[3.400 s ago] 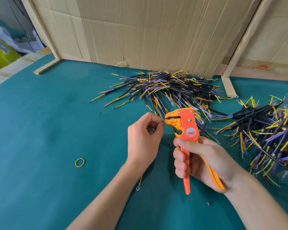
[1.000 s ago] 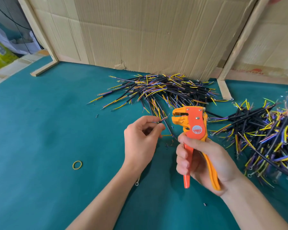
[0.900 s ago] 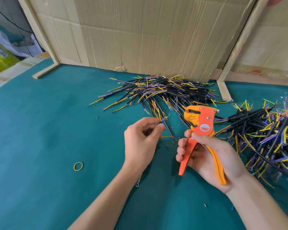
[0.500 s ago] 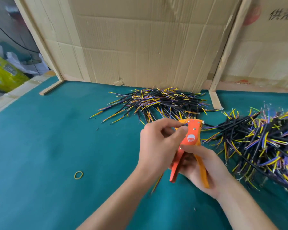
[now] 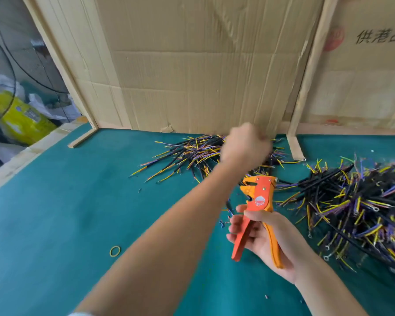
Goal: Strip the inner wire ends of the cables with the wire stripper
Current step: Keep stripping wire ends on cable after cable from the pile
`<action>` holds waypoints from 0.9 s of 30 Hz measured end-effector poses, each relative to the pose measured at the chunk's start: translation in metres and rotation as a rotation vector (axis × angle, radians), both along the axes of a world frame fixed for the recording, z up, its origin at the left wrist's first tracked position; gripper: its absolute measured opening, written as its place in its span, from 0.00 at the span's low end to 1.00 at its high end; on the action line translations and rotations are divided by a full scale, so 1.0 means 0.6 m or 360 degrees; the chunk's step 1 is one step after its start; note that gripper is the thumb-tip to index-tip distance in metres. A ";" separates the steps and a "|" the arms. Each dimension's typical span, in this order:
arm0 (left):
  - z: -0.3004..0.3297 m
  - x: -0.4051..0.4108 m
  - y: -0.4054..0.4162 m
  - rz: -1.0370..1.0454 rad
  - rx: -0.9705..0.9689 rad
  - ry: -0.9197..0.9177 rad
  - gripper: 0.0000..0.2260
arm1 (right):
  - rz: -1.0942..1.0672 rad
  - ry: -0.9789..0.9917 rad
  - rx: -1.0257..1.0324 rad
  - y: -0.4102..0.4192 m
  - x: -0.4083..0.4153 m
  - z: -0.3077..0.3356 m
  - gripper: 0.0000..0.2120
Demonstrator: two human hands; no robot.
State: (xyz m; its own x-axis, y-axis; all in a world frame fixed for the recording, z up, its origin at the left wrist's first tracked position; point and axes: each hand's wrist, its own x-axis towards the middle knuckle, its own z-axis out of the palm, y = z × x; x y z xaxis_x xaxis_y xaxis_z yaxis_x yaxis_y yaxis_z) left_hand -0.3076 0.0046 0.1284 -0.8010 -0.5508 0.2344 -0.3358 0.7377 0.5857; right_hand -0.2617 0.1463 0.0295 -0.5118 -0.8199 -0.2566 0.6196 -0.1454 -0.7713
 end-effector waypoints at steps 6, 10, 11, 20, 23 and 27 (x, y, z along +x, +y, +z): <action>-0.119 0.140 -0.199 0.0770 0.0015 -0.0207 0.11 | -0.0024 -0.0111 -0.0041 -0.002 -0.002 0.000 0.25; -0.160 0.160 -0.227 0.0714 -0.0132 -0.0190 0.11 | -0.0003 -0.0132 -0.0071 -0.001 -0.002 0.002 0.24; -0.162 0.157 -0.229 0.0716 -0.0142 -0.0185 0.10 | -0.0002 -0.0135 -0.0072 -0.001 -0.002 0.002 0.25; -0.145 0.176 -0.207 0.0655 0.0295 0.0038 0.01 | 0.0022 -0.0169 -0.0075 -0.001 -0.004 0.004 0.25; -0.154 0.208 -0.147 0.0314 0.0564 0.0169 0.05 | 0.0040 -0.0161 -0.0110 -0.001 -0.008 0.003 0.25; -0.188 0.247 -0.061 -0.0089 0.0847 0.0259 0.06 | 0.0034 -0.0039 -0.0231 0.001 -0.014 0.006 0.20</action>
State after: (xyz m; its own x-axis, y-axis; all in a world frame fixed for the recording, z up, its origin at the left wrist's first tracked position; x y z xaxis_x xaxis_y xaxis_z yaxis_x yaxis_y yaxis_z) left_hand -0.1594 -0.0319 0.0157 -0.8091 -0.5847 0.0586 -0.1788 0.3400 0.9233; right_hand -0.2703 0.1468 0.0329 -0.4887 -0.8600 -0.1469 0.6424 -0.2407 -0.7276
